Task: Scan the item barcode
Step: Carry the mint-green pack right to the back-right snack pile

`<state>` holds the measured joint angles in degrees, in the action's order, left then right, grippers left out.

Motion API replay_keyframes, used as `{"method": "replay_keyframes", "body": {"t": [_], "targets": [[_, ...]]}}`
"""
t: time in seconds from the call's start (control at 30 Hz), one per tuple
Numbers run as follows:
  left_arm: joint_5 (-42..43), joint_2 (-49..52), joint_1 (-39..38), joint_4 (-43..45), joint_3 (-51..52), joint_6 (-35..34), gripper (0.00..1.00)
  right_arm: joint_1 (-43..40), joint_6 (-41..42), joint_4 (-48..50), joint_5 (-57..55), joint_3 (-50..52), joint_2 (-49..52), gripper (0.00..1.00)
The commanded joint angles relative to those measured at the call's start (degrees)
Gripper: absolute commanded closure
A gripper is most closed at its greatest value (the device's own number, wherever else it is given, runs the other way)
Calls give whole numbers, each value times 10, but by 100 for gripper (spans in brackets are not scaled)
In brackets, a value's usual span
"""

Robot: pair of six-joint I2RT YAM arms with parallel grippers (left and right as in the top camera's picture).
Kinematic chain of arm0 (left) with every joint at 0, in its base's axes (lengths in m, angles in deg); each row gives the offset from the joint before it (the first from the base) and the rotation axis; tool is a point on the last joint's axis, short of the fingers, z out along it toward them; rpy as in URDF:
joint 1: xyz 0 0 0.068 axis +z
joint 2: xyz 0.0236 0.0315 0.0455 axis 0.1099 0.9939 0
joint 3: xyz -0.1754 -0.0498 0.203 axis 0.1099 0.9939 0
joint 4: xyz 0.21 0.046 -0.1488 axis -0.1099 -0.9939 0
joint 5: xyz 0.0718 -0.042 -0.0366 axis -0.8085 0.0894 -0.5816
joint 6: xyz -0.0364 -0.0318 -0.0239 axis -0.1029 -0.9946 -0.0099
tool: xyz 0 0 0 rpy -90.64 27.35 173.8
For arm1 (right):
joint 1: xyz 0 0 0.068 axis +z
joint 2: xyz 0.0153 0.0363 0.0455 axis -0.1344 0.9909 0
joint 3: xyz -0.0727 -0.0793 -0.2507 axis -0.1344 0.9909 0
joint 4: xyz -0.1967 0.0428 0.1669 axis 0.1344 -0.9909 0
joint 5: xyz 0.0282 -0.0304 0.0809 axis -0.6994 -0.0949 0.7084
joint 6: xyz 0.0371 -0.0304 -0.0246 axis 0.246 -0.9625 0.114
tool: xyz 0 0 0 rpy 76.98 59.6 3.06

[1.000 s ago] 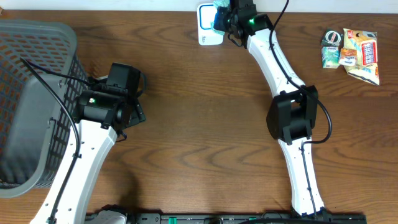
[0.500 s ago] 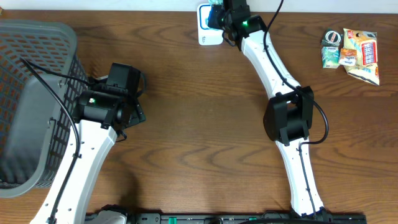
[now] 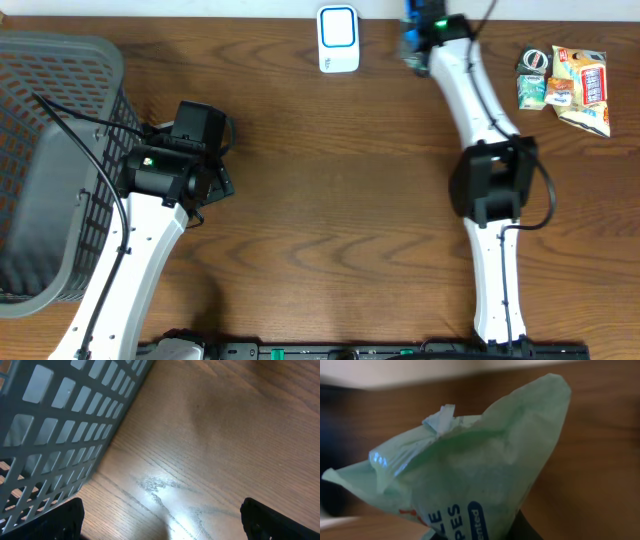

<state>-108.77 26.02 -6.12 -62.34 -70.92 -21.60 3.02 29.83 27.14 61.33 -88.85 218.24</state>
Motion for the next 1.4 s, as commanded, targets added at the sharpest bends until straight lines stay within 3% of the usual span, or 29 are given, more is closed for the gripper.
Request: {"method": "replay_keyframes", "body": {"t": [0.0, 0.1, 0.27, 0.4, 0.53, 0.63, 0.67, 0.83, 1.17, 1.37], "targets": [[-7, -3, 3, -2, -2, -3, 2, -44, -85, -55, -188, -15, -37, 99], [-7, -3, 3, -2, -2, -3, 2, -76, -85, -100, -253, -15, -37, 99], [-7, -3, 3, -2, -2, -3, 2, -117, -54, -148, -255, -15, -37, 94], [-7, -3, 3, -2, -2, -3, 2, -146, -35, -176, -222, -15, -37, 67], [-7, -3, 3, -2, -2, -3, 2, -164, -35, -189, -180, -15, -37, 34], [-7, -3, 3, -2, -2, -3, 3, -167, -33, -203, -171, -15, -37, 15], [-7, -3, 3, -2, -2, -3, 2, -167, -29, -209, -171, -15, -37, 2], [-7, -3, 3, -2, -2, -3, 2, -163, -5, -233, -133, -16, -47, 1], [-7, -3, 3, -2, -2, -3, 2, -153, -5, -263, 166, -15, -165, 1], [-7, -3, 3, -2, -2, -3, 2, -108, -5, -308, 199, -15, -253, 1]]}}
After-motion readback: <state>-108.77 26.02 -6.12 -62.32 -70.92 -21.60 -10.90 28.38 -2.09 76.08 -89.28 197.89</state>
